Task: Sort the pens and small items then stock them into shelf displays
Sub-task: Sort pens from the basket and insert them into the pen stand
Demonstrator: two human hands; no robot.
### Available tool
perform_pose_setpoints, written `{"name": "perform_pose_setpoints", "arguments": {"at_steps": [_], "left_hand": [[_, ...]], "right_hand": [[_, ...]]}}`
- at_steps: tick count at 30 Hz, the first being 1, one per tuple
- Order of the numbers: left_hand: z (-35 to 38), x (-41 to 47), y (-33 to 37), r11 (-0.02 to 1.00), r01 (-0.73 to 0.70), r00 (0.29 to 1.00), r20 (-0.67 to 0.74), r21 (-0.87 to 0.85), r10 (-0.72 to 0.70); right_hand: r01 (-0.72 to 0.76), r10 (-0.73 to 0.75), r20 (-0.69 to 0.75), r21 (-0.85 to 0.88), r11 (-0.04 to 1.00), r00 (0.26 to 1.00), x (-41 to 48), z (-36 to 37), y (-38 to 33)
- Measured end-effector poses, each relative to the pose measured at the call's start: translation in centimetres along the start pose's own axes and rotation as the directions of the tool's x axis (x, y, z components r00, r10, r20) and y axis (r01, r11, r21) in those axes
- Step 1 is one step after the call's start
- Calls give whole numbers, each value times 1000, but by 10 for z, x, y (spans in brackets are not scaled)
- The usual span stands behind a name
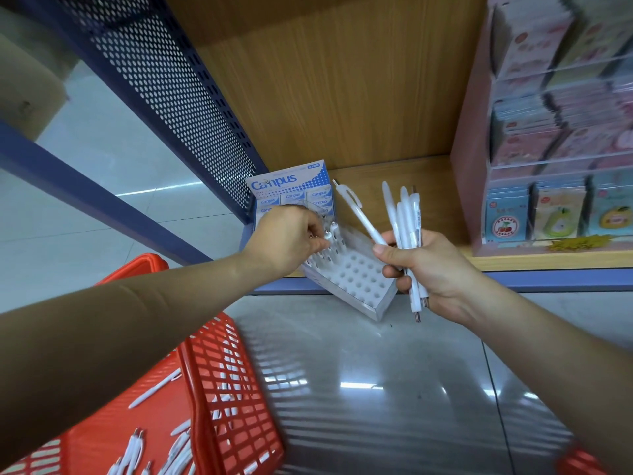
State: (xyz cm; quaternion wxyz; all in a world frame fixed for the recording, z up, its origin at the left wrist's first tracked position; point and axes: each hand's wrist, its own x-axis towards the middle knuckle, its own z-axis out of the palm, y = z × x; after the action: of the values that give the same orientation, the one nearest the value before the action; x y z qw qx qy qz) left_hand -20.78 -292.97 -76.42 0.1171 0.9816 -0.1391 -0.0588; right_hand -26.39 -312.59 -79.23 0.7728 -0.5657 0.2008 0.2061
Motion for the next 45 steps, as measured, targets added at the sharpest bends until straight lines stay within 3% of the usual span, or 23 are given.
{"name": "perform_pose_setpoints", "arguments": {"at_steps": [9, 12, 14, 15, 16, 17, 18, 23, 26, 30, 33, 36, 45], "left_hand": [[1, 1, -2, 999, 52, 998, 35, -13, -52], [-14, 2, 1, 979, 115, 993, 59, -167, -107], [-29, 4, 4, 842, 243, 970, 97, -482, -225], [-37, 4, 8, 683, 339, 940, 199, -646, -278], [-44, 3, 11, 525, 415, 908, 307, -743, -284], [-50, 3, 13, 440, 459, 888, 380, -772, -260], [-53, 2, 14, 430, 473, 881, 413, -769, -229], [-49, 0, 15, 546, 380, 921, 361, -746, -149], [-54, 1, 12, 633, 305, 951, 267, -712, -158], [-68, 5, -2, 860, 209, 977, 125, -466, -170], [-64, -1, -8, 962, 134, 988, 108, -240, -111], [-55, -8, -8, 996, 41, 996, 85, -83, -34], [-29, -12, -6, 980, -136, 990, 54, 142, 130]], "right_hand": [[51, -51, 8, -62, 997, 999, 1, 0, 0], [91, -92, 1, -109, 990, 996, 1, 0, 0], [121, -123, -7, -148, 982, 992, 1, 1, -2], [135, -139, -12, -166, 977, 990, 0, 1, -2], [146, -152, -19, -184, 972, 988, 0, 2, -2], [153, -162, -29, -206, 967, 986, 0, 3, -2], [159, -173, -40, -230, 960, 984, -1, 3, -2], [198, -232, -71, -316, 928, 970, 0, 3, -1], [164, -184, -49, -276, 947, 982, 0, 2, -2], [53, -69, -83, -179, 982, 994, 1, 1, -5], [-17, 7, -96, -107, 994, 995, 3, 1, -4], [-41, 37, -56, -70, 997, 998, 3, 3, -2], [-31, 31, -2, -15, 999, 1000, 1, 3, -2]]}}
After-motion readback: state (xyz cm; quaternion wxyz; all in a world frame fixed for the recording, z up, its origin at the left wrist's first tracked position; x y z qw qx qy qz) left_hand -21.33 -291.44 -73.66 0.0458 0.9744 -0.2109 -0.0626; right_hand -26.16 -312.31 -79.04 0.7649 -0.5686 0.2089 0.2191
